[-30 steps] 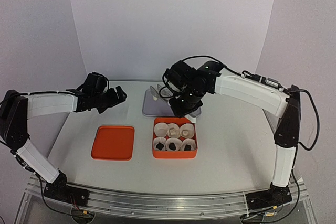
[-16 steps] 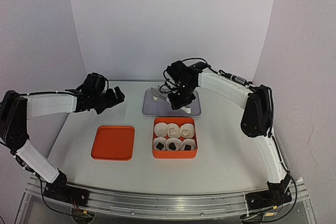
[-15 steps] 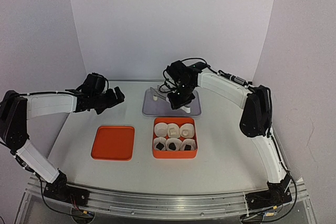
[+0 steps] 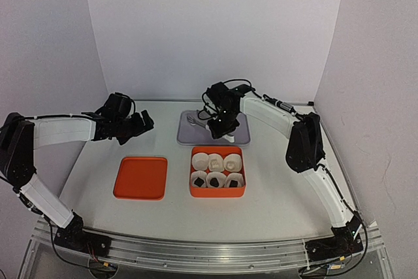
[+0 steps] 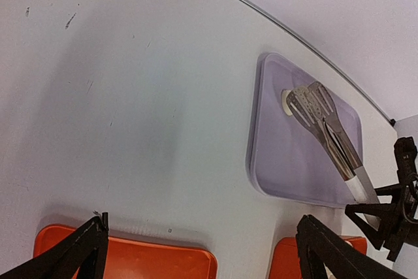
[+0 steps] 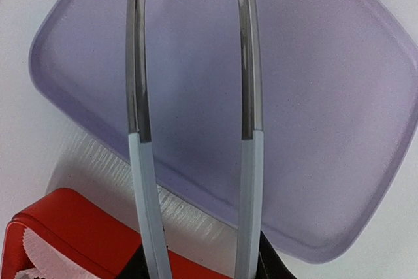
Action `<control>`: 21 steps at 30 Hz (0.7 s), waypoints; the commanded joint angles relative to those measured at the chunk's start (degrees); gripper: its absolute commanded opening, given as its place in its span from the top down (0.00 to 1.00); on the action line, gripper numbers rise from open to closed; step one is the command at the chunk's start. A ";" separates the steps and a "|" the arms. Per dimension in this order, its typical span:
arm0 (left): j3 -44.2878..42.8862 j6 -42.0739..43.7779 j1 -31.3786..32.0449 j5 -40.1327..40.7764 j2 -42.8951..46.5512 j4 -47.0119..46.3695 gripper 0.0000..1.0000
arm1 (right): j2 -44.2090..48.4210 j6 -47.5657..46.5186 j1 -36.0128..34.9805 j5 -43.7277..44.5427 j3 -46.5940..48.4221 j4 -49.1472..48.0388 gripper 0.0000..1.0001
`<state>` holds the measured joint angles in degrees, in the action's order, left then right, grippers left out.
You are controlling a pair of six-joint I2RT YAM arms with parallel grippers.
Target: Pack the chocolate
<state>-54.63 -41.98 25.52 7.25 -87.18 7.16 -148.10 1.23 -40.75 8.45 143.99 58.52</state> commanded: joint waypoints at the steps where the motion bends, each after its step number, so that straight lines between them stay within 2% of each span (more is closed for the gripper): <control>1: -0.06 -0.09 -0.29 0.96 0.07 -0.21 0.00 | -0.85 -0.75 0.10 -0.42 3.73 -0.91 0.65; 21: -1.95 0.79 -0.47 0.58 -1.72 0.12 0.00 | -2.77 -3.49 0.69 -0.31 3.12 -0.91 0.66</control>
<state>-54.63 -41.93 25.41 7.27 -88.44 7.51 -150.17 -1.63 -40.45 7.92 145.51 58.37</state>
